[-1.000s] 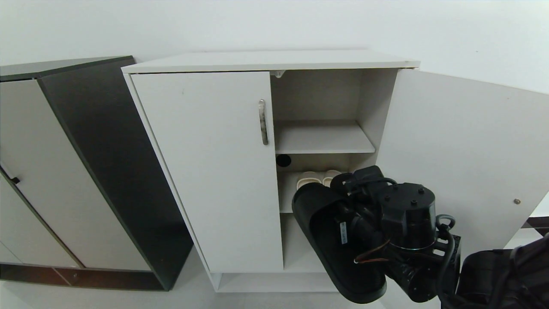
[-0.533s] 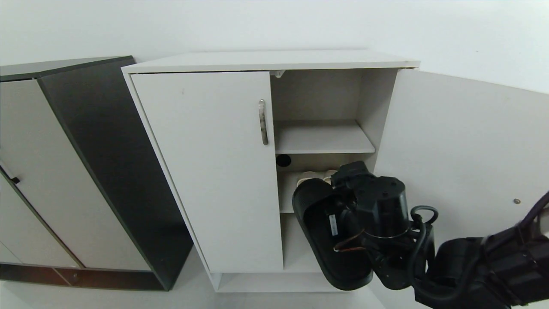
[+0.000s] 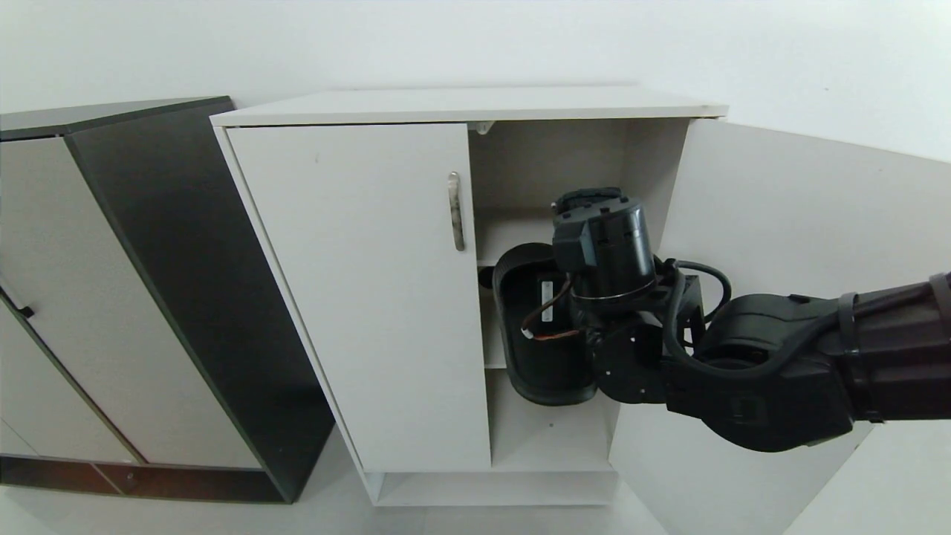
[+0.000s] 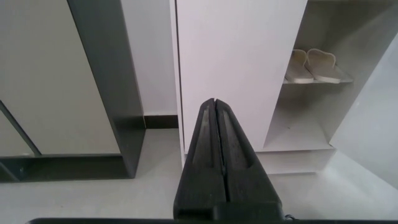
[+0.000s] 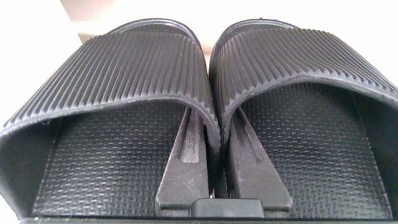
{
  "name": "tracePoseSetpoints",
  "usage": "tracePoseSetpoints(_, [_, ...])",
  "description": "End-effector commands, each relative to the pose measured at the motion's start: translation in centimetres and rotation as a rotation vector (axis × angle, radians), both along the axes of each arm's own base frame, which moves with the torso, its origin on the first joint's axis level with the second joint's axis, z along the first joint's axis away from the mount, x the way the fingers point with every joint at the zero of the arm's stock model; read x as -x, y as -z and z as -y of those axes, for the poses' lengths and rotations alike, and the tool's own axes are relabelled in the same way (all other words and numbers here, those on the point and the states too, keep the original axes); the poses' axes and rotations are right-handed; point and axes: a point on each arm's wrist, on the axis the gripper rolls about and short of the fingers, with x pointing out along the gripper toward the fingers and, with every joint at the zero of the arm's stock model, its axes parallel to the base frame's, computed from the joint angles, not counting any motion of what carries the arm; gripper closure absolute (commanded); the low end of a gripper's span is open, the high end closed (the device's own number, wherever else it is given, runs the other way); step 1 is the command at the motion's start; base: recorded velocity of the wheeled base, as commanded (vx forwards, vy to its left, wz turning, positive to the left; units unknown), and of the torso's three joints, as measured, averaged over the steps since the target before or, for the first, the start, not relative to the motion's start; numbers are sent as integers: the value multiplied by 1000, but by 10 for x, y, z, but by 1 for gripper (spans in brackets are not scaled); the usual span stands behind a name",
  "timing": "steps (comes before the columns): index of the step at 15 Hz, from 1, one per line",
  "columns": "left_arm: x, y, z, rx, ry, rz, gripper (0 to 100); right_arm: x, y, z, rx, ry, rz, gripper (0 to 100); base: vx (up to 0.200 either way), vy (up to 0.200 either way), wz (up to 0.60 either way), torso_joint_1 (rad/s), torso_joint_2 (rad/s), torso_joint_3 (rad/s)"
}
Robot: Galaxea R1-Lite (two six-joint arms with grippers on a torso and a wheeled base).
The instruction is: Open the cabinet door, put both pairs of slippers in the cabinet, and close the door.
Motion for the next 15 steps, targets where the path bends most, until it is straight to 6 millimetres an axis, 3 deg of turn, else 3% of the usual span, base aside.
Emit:
tracePoseSetpoints(1, [0,0,0,0,0,-1,100,-3,-3,1,-8,8,7,100,0,0,0,0,0,0])
tracePoseSetpoints(11, [0,0,0,3,0,1,100,-15,9,4,23,72,-6,100,0,0,0,0,0,0])
tracePoseSetpoints(15, [0,0,0,3,0,-1,100,-16,10,5,25,75,-7,100,200,0,0,-1,5,6])
